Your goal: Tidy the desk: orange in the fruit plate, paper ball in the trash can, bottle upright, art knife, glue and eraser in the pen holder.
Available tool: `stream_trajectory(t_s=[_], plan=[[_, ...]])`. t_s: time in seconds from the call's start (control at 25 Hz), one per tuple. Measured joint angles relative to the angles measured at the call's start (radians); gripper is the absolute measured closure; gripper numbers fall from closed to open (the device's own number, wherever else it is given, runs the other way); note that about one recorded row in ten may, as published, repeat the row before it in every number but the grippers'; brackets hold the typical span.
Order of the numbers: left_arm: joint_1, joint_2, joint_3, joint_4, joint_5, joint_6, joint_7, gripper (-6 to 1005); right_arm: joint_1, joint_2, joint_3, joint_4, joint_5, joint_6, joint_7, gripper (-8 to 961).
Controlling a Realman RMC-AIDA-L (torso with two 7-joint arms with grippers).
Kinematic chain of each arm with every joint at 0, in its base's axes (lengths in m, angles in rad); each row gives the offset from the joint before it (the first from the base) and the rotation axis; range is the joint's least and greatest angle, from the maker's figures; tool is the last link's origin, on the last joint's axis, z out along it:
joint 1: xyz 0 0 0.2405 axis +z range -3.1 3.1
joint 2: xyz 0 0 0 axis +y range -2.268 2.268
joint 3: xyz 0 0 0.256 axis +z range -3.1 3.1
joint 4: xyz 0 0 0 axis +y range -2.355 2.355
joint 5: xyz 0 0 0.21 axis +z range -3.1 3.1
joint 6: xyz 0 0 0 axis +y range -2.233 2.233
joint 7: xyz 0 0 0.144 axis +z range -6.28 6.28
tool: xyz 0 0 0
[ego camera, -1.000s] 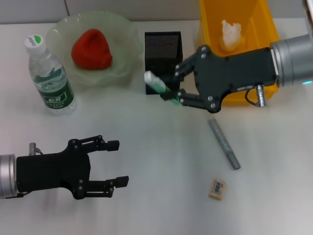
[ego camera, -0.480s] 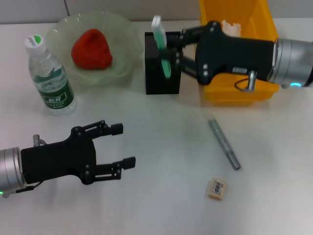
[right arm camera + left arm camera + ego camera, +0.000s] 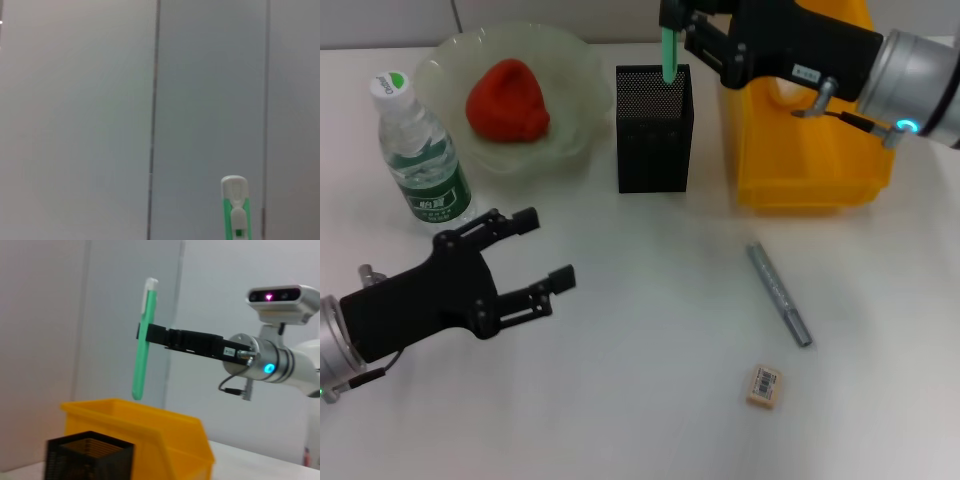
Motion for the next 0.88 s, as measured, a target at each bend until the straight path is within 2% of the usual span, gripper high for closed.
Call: stream_trajectory(t_s=[0.12, 0.32, 0.88], plan=[[0.011, 0.0, 0.0, -0.015, -0.035, -0.03, 0.0, 156, 0.018, 0.001, -0.001, 0.025, 0.014, 0.042, 0.002, 786], [0.015, -0.002, 0.0, -0.038, -0.041, -0.043, 0.023, 156, 0.079, 0.004, 0.002, 0.109, 0.047, 0.188, -0.003, 786], [0.022, 0.0, 0.0, -0.063, -0.037, -0.04, 0.06, 156, 0.126, 0.008, -0.01, 0.185, 0.063, 0.315, -0.012, 785]])
